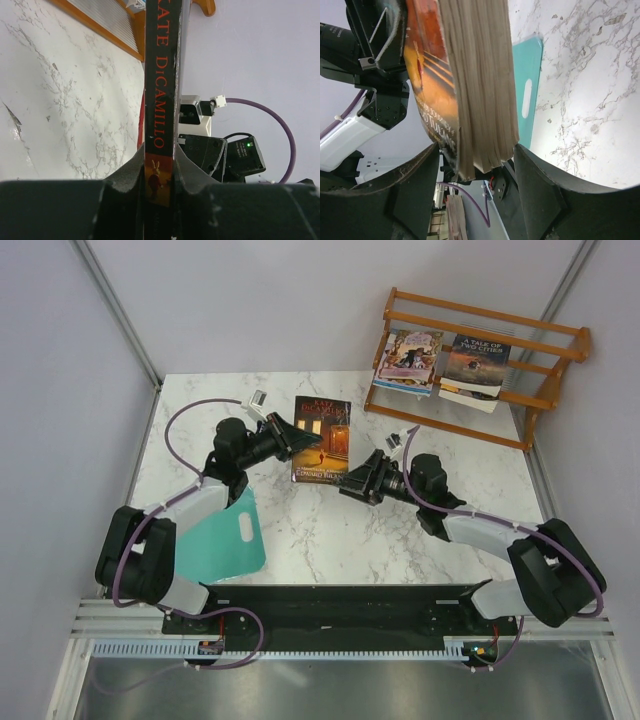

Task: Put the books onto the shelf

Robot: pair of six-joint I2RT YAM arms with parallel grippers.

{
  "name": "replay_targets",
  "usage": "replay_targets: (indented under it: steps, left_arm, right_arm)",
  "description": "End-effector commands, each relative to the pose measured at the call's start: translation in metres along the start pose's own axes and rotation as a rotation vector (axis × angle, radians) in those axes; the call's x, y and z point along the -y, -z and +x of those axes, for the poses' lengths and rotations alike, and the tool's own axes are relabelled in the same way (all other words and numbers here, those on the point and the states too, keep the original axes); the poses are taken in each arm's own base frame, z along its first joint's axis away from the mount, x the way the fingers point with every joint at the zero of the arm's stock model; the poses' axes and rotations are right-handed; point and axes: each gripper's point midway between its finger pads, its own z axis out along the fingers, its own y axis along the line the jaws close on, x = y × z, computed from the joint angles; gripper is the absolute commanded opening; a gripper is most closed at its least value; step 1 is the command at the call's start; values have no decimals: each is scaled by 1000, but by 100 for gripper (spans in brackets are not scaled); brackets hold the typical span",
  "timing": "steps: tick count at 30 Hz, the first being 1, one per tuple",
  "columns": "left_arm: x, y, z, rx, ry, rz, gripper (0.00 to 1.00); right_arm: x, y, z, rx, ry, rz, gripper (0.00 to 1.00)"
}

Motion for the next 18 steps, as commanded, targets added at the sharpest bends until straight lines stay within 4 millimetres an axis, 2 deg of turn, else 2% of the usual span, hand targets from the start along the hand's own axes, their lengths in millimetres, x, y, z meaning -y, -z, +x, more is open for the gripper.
replay_targets:
  steps: [1,5,8,15,16,18]
  left_arm:
    - [30,0,-8,15,-21,112,2]
    - [42,2,-12,18,-26,143,2]
    - [47,2,-12,7,-26,151,2]
    - [31,4,-1,-13,2,131,2]
    - [26,5,1,-10,9,121,2]
    - [21,5,3,-8,14,109,2]
  right_arm:
    - [-18,-9,-17,42,38,-57,68]
    - [-6,-9,-15,47,20,-33,69]
    - [-7,-9,-18,71,11,-45,70]
    - [-24,-17,-32,90,20,-106,70]
    - [-27,-20,-32,80,19,-116,69]
    - [-36,-20,-34,76,21,-154,57]
